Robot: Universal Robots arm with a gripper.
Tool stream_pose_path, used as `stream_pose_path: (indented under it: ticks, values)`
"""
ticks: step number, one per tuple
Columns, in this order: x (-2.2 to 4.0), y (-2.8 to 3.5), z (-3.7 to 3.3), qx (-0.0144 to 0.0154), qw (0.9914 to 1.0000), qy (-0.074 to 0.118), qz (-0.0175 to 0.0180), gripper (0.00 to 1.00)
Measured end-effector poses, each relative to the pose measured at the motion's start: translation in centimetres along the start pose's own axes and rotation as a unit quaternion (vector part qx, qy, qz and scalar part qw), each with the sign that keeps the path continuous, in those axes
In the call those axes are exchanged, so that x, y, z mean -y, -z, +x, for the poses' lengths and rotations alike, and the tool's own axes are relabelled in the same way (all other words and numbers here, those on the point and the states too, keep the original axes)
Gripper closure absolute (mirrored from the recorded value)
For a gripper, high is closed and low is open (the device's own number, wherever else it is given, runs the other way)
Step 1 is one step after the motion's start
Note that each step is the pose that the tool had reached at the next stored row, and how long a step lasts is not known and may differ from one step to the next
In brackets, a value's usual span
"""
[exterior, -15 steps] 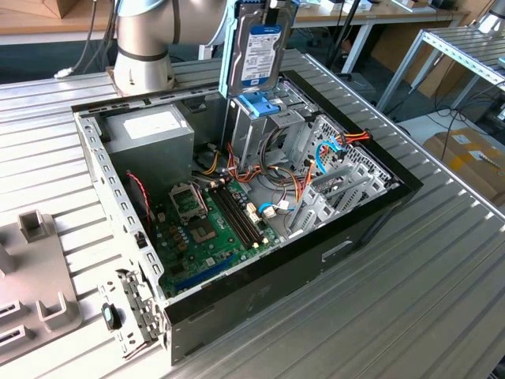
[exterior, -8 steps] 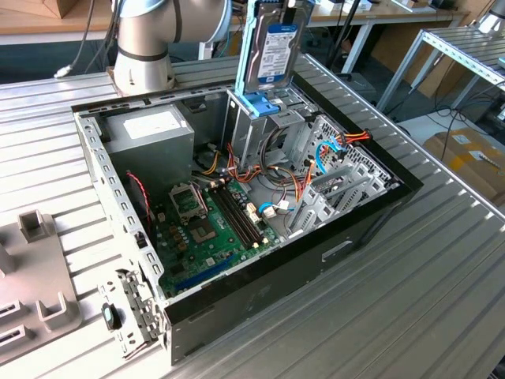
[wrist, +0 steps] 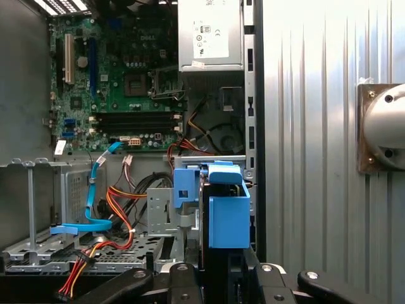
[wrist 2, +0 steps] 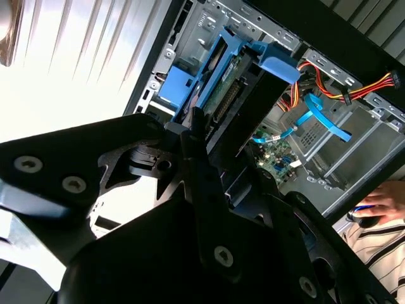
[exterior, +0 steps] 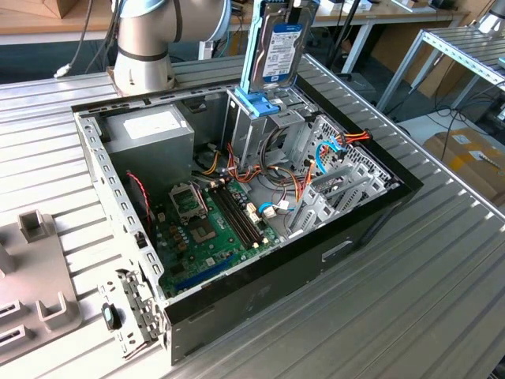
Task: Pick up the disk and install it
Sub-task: 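Pick up the disk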
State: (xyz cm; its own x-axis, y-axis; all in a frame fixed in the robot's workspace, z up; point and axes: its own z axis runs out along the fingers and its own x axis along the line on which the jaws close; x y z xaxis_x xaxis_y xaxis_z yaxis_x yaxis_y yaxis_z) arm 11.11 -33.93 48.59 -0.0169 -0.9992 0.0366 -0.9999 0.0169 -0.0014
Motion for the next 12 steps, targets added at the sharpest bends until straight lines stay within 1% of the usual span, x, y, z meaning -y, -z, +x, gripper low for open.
stream_pose_path:
  ticks: [6, 12]
  values:
    - [0.01, -0.01, 0.31, 0.0, 1.0, 0.0, 0.0, 0.65]
    - [0.03, -0.04, 0.96, -0.0004, 1.0, 0.0, 0.0, 0.65]
